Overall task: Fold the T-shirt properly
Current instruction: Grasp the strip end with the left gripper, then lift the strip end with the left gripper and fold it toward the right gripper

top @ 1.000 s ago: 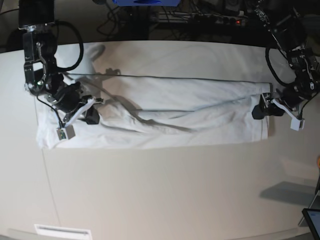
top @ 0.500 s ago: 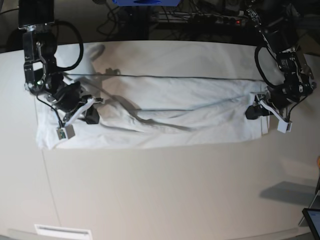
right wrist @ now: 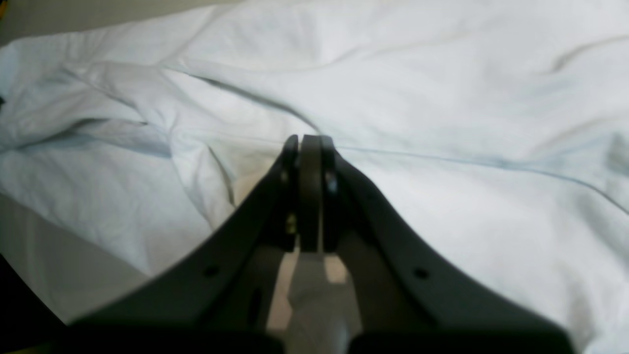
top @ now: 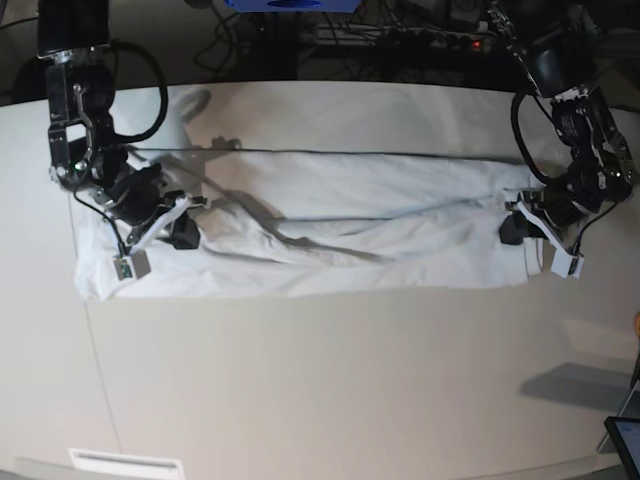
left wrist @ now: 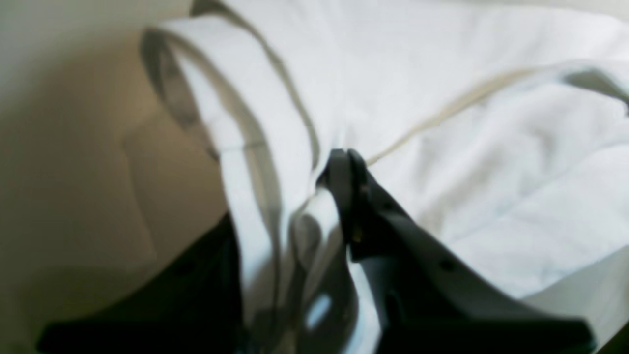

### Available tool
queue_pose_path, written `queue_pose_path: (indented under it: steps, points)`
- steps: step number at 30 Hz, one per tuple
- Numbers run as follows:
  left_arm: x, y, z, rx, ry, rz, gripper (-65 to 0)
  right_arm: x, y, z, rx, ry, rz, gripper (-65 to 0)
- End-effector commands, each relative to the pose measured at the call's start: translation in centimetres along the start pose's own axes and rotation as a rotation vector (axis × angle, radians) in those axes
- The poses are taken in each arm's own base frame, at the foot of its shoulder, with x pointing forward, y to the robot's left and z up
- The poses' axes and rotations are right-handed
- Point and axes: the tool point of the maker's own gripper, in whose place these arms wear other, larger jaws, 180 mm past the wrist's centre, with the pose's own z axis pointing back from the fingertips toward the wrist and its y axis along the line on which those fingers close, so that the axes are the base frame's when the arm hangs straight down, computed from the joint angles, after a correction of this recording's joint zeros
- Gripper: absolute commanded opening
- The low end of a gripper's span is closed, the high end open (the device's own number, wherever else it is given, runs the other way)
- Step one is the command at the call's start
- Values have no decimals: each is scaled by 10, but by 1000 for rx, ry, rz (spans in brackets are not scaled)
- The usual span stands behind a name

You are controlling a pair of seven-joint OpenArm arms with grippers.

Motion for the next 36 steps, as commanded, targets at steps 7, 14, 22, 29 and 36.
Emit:
queue_pose_path:
  steps: [7, 14, 22, 29, 36]
  points:
    - [34, -31, 15, -9, -47, -121, -650, 15, 3, 3, 13, -48, 13, -641]
    - [41, -68, 10, -52, -89, -135, -650, 15, 3, 2, 14, -48, 12, -641]
    - [41, -137, -19, -219, -77, -188, -650, 14, 3, 2, 14, -44, 11, -643]
    - [61, -182, -36, -325, -132, -162, -650, 12, 3, 3, 13, -39, 10, -643]
    - [77, -232, -52, -435, -136, -148, -650, 12, 3, 3, 13, -39, 10, -643]
